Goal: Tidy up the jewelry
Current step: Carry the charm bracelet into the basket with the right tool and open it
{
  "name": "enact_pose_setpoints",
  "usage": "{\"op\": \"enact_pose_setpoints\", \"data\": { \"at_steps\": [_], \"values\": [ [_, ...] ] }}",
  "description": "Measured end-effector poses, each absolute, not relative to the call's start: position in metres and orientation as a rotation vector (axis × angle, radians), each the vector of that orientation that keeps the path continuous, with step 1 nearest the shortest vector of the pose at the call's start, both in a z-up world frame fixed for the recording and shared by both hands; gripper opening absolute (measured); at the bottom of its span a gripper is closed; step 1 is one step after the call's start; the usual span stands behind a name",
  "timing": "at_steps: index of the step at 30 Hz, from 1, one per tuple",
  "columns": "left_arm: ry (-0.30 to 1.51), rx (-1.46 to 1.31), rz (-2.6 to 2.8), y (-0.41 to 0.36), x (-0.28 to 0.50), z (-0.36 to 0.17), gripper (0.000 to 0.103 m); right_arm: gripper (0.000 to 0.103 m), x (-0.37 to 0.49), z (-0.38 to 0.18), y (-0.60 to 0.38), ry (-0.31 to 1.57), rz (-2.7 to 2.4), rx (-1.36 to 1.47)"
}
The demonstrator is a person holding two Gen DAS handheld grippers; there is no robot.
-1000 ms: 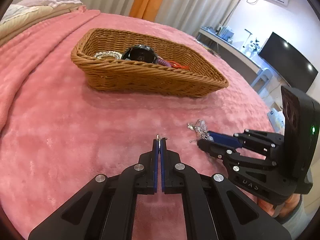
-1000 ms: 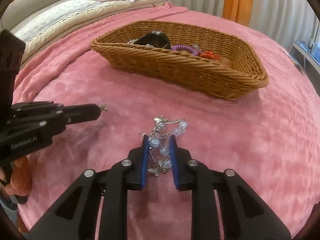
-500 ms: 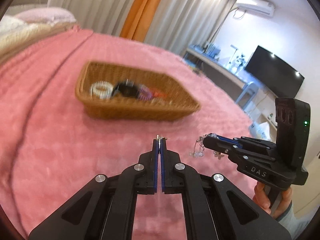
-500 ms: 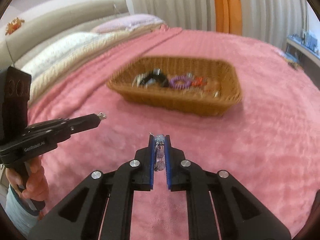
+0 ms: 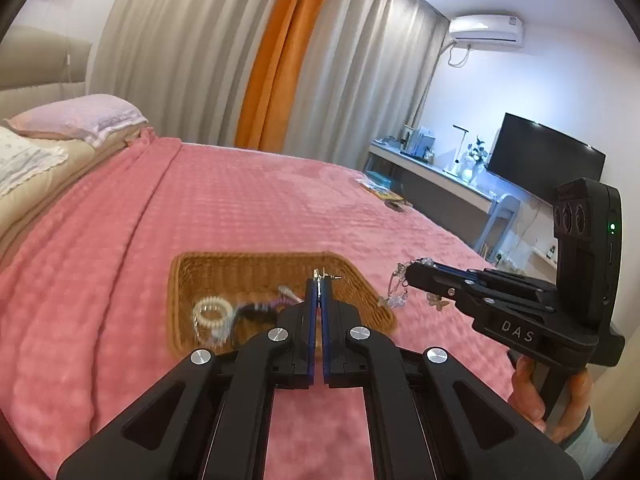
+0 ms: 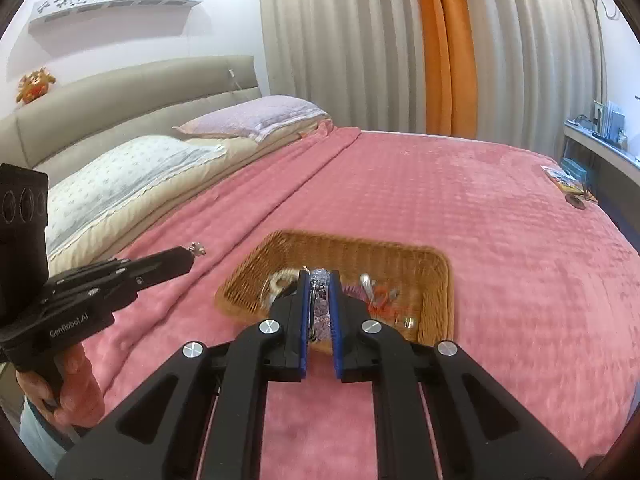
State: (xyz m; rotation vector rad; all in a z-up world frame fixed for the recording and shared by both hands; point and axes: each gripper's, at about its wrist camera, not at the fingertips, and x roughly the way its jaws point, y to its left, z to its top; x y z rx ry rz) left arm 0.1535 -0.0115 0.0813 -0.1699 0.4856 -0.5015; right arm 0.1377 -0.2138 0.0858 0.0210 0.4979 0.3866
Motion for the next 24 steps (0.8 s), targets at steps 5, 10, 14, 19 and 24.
{"op": "enact_pose_setpoints", "data": {
  "at_steps": [5, 10, 14, 19, 24],
  "values": [
    [0.504, -0.170, -0.469, -0.016, 0.192, 0.070, 0.000, 0.007, 0.181, 0.073, -0.211, 0.551, 0.380, 0.054],
    [0.557, -0.184, -0.440, -0.018, 0.229, 0.042, 0.000, 0.007, 0.223, 0.044, -0.205, 0.623, 0.370, 0.077],
    [0.603, -0.210, -0.419, -0.014, 0.250, 0.017, 0.000, 0.007, 0.252, 0.018, -0.206, 0.688, 0.359, 0.113],
    [0.638, -0.218, -0.399, -0.008, 0.261, -0.003, 0.000, 0.008, 0.268, -0.008, -0.206, 0.748, 0.357, 0.132],
    [0.665, -0.219, -0.391, -0.007, 0.266, -0.012, 0.000, 0.008, 0.270, -0.019, -0.206, 0.772, 0.365, 0.143]
  ]
}}
